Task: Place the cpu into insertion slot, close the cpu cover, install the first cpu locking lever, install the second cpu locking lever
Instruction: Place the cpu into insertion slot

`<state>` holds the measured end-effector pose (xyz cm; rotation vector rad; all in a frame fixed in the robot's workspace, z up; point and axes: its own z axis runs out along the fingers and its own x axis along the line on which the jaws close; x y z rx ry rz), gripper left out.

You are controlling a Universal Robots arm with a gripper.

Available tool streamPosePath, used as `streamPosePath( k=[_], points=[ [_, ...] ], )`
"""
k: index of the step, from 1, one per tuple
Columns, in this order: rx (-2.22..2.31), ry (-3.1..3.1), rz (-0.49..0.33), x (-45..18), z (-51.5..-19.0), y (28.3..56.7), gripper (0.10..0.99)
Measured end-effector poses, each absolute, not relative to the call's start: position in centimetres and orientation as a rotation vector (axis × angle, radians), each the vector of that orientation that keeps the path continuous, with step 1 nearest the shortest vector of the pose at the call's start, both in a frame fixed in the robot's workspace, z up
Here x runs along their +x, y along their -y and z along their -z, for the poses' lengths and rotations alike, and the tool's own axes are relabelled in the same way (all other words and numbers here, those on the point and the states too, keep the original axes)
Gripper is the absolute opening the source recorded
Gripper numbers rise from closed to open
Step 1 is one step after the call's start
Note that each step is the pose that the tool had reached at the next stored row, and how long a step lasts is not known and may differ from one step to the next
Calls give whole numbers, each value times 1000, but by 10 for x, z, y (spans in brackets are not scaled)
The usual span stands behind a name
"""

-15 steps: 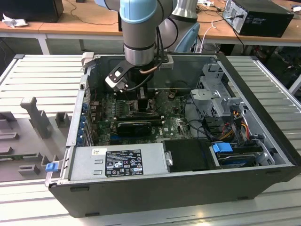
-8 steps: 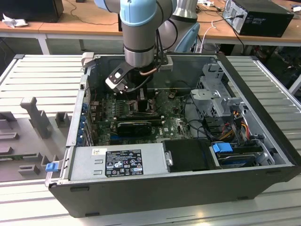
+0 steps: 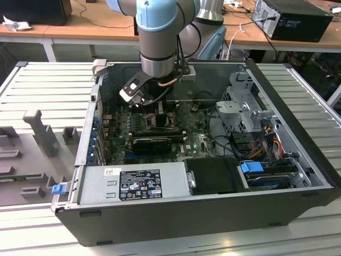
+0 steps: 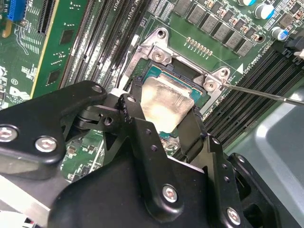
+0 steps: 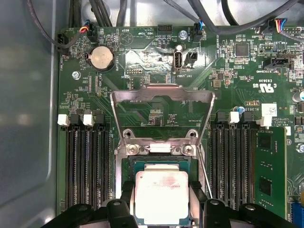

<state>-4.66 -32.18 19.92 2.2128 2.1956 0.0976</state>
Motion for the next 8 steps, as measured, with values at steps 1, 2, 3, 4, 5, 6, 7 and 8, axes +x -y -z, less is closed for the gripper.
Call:
streamPosePath(
  k=[1, 2, 3, 4, 5, 6, 7, 8],
  points=[
    [2214, -2194, -98, -47, -199, 322, 541],
    [2216, -2193, -98, -46, -199, 322, 541],
    [2217, -2191, -98, -46, -199, 322, 541],
    [2218, -2190, -98, -46, -199, 322, 541],
    [2220, -2188, -98, -46, -199, 322, 541],
    [2220, -2188, -98, -46, -199, 322, 541],
    [2220, -2188, -98, -46, -199, 322, 541],
    [2220, -2188, -98, -46, -198, 322, 541]
  ],
)
